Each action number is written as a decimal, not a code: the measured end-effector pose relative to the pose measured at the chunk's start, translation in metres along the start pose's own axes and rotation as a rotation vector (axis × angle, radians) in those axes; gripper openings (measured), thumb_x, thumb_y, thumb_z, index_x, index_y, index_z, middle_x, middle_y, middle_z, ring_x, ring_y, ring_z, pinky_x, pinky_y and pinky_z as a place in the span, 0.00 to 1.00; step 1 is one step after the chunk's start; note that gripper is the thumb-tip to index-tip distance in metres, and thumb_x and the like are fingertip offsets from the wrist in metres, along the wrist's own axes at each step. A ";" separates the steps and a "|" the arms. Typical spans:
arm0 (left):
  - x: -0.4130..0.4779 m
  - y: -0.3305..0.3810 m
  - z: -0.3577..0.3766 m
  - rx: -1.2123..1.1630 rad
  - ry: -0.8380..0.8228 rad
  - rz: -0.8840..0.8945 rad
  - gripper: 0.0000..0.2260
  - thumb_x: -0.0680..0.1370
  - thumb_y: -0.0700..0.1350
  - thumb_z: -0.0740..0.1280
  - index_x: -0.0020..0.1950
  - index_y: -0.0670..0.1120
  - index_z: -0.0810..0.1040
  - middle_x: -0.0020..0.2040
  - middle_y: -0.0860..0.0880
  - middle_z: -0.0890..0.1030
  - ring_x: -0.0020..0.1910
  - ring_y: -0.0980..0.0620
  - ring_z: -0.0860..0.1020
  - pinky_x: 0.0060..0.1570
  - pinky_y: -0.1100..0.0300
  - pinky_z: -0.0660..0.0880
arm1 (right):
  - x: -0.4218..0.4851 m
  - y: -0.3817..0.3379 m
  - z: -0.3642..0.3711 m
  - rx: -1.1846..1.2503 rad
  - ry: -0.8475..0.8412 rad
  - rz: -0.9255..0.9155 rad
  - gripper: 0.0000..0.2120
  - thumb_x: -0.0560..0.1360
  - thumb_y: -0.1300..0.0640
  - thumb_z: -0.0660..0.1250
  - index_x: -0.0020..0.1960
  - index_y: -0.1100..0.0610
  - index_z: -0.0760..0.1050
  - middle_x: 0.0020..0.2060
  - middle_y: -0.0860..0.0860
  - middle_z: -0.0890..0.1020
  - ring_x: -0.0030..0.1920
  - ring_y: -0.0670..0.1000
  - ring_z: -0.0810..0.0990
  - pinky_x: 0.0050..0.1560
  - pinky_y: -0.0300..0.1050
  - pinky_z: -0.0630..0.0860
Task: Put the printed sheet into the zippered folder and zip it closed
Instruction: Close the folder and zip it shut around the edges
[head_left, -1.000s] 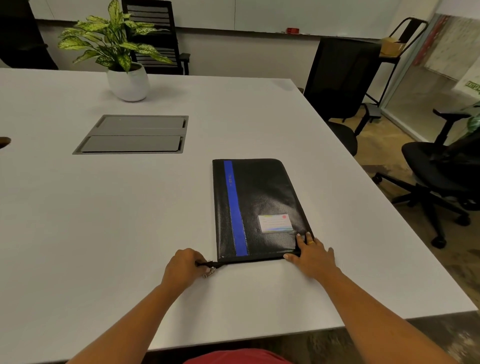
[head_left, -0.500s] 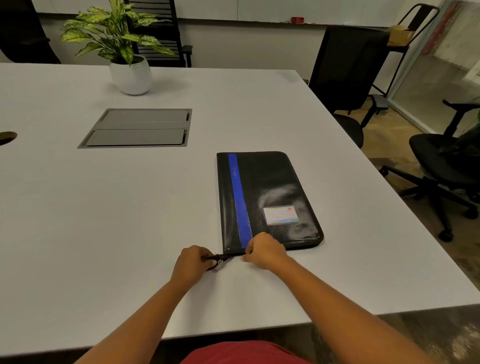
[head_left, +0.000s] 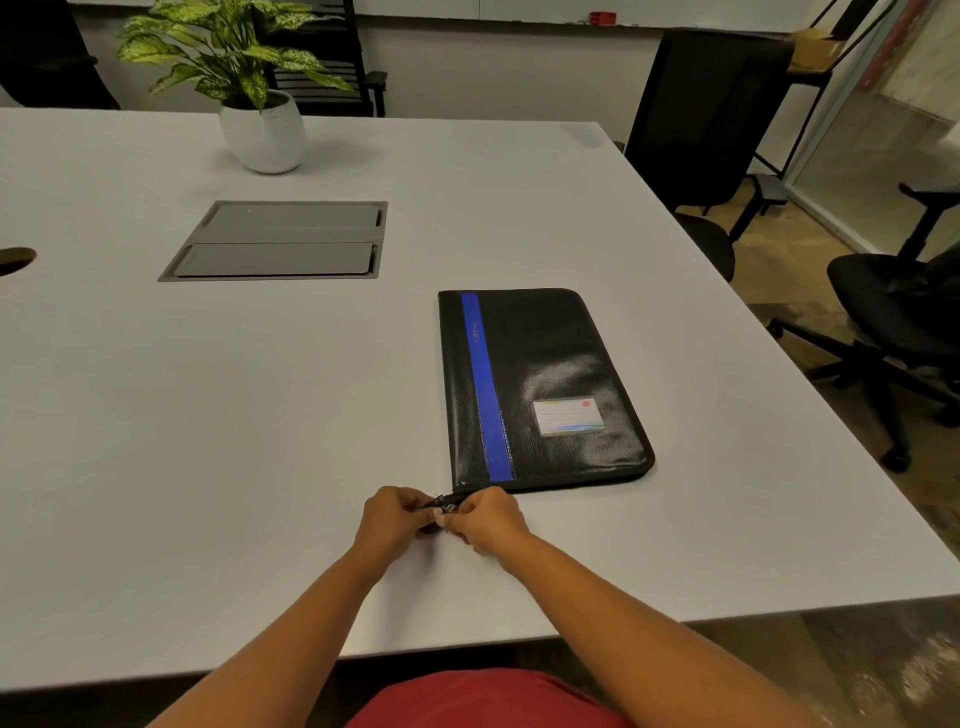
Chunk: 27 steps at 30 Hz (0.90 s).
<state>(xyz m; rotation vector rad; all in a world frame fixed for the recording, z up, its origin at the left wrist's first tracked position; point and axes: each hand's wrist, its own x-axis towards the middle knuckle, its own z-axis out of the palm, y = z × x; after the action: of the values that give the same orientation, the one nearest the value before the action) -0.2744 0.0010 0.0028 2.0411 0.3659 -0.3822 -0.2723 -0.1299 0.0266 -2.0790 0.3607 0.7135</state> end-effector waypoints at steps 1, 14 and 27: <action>0.000 0.000 0.000 0.009 0.003 -0.001 0.03 0.73 0.36 0.70 0.45 0.39 0.82 0.35 0.46 0.81 0.34 0.52 0.78 0.35 0.66 0.73 | 0.001 0.001 0.000 0.017 0.005 0.000 0.13 0.68 0.49 0.73 0.36 0.56 0.74 0.39 0.54 0.78 0.39 0.52 0.75 0.41 0.44 0.72; -0.001 0.001 0.003 0.070 0.061 0.047 0.07 0.73 0.40 0.71 0.48 0.39 0.83 0.42 0.42 0.83 0.40 0.49 0.78 0.41 0.61 0.73 | 0.000 0.009 0.004 -0.171 0.229 -0.165 0.06 0.73 0.55 0.67 0.47 0.55 0.80 0.46 0.54 0.84 0.46 0.53 0.80 0.41 0.41 0.71; -0.009 0.002 0.006 0.329 0.130 0.090 0.07 0.75 0.44 0.69 0.50 0.44 0.83 0.43 0.45 0.83 0.38 0.52 0.75 0.35 0.63 0.68 | 0.005 0.014 0.003 -0.242 0.432 -0.173 0.04 0.74 0.56 0.65 0.42 0.55 0.76 0.44 0.53 0.83 0.45 0.53 0.80 0.39 0.41 0.69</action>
<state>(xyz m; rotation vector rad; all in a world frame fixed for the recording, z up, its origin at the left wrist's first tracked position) -0.2821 -0.0065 0.0055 2.4029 0.3031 -0.2674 -0.2761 -0.1355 0.0132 -2.4591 0.3384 0.2060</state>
